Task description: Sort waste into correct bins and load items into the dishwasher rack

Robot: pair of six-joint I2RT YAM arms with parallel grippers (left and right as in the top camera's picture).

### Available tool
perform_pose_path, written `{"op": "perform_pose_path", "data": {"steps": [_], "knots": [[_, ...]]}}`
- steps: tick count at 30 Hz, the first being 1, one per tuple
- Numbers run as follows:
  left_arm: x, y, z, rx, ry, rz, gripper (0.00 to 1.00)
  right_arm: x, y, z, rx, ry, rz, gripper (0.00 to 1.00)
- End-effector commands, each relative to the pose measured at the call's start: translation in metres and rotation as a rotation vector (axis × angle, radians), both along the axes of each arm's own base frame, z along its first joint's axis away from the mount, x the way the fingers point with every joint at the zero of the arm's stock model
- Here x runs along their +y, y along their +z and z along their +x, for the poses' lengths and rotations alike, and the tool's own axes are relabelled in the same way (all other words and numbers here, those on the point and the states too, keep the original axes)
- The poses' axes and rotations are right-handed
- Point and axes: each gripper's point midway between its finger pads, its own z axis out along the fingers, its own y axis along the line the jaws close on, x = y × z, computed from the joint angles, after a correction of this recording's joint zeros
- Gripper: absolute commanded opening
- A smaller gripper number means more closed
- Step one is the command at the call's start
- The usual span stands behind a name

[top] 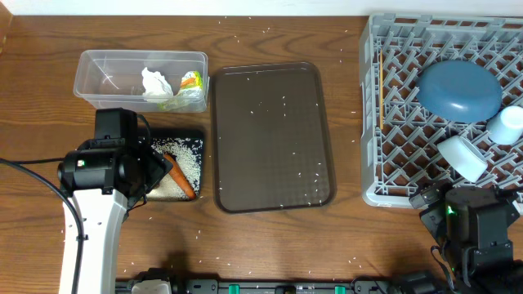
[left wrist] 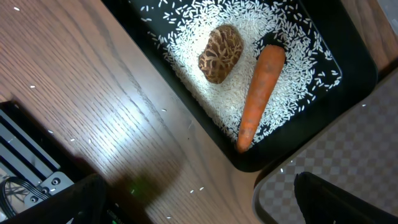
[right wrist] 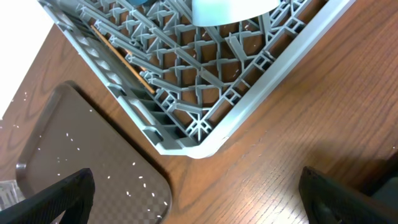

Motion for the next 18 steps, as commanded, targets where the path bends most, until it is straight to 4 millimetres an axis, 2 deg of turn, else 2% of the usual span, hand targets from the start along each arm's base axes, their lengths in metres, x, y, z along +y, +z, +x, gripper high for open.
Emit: {"op": "perform_pose_path", "data": {"steps": [1,5,12,15,18], "knots": [[0.004,0.000,-0.001,0.008,-0.009,0.022,0.98,-0.002,0.002,-0.003,-0.023,-0.014,0.010,0.99],[0.004,0.000,-0.001,0.008,-0.009,0.022,0.98,-0.005,0.007,-0.010,-0.064,-0.011,0.006,0.99],[0.004,0.000,-0.001,0.008,-0.009,0.022,0.98,-0.018,0.009,-0.033,-0.084,0.000,-0.059,0.99],[0.004,0.000,-0.001,0.008,-0.009,0.022,0.98,-0.024,0.017,-0.029,-0.147,-0.025,-0.081,0.99],[0.004,0.000,-0.001,0.008,-0.009,0.022,0.98,-0.020,0.022,-0.010,-0.211,0.052,-0.146,0.99]]}}
